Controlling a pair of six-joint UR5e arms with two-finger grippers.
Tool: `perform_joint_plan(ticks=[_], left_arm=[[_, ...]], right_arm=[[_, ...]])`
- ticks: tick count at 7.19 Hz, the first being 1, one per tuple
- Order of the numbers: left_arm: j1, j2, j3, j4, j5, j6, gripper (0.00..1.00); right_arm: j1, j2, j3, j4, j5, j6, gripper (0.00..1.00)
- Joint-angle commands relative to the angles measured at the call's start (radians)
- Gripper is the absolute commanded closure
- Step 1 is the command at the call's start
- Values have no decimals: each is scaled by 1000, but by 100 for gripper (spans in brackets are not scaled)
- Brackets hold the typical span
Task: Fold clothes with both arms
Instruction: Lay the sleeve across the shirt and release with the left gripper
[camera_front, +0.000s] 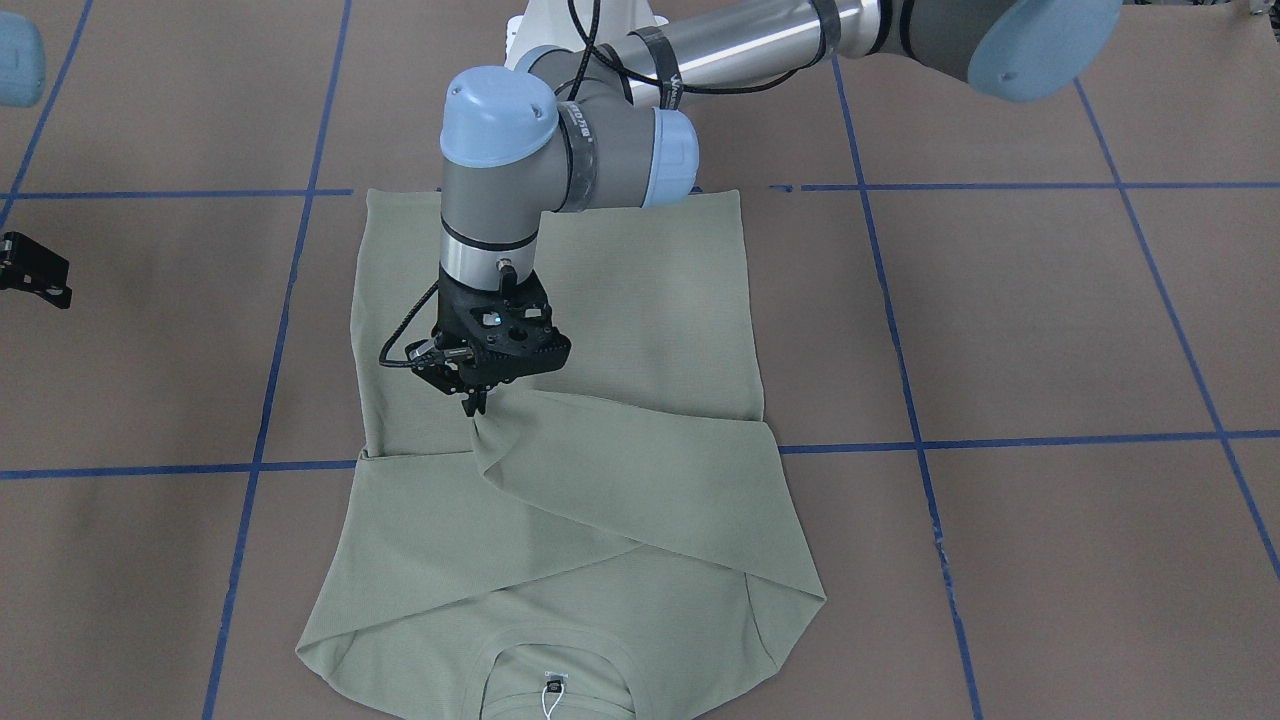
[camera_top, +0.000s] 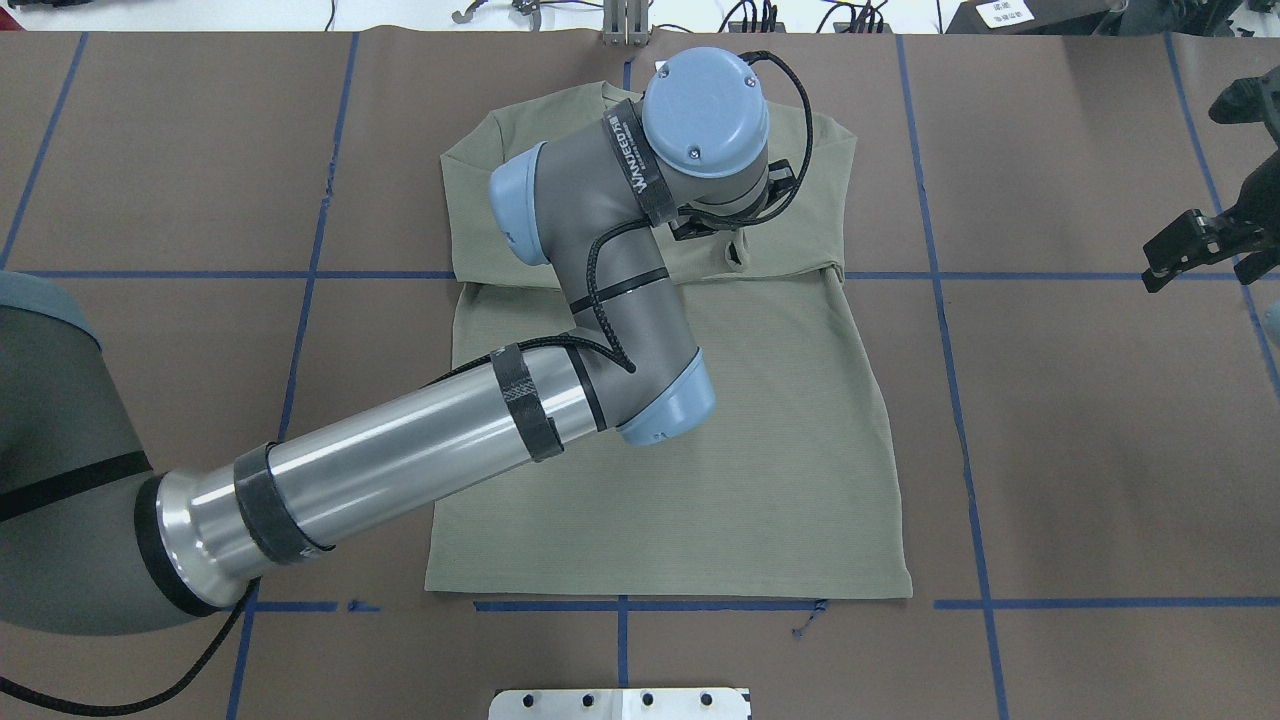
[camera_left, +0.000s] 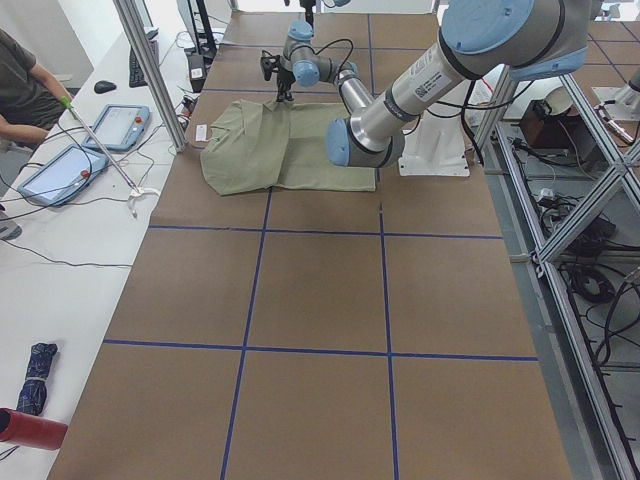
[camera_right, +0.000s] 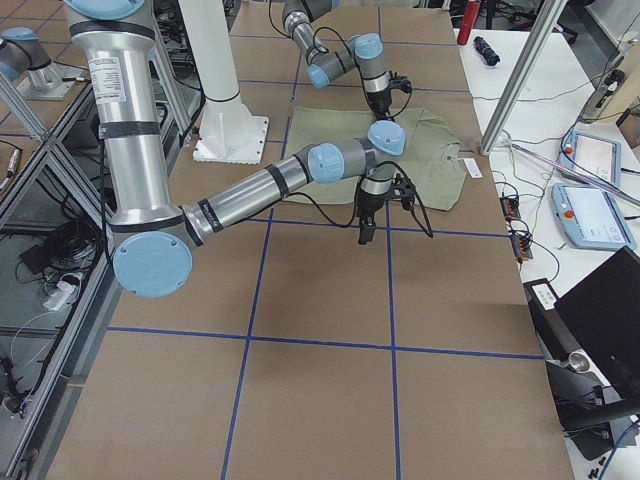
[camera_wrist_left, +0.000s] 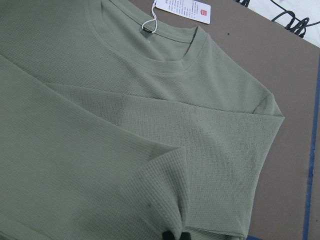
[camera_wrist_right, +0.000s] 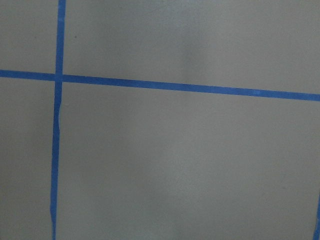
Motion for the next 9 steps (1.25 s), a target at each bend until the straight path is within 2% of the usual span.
perform_joint_plan(ticks=[1, 2, 4, 5, 6, 7, 8, 9], left_arm=[[103, -94, 167, -112, 148, -152, 1], [120, -69, 176, -154, 207, -134, 0], [91, -35, 153, -157, 215, -47, 0], [68, -4, 92, -147, 202, -4, 0], [45, 61, 16, -122, 129, 39, 0], [21, 141, -99, -55, 69, 88, 0], [13, 235, -245, 29, 65, 192, 0], [2, 375, -422, 71, 65, 264, 0]], right_arm=[[-1, 9, -9, 0, 5, 0, 0], [-1, 15, -9, 2, 33, 0, 0], [-1, 17, -6, 2, 35, 0, 0], [-2, 33, -8, 2, 38, 9, 0], [-16, 49, 1, 12, 38, 94, 0], [-72, 41, 9, 131, 34, 265, 0], [-161, 29, 9, 311, -4, 490, 0], [-274, -26, 23, 463, -79, 658, 0]])
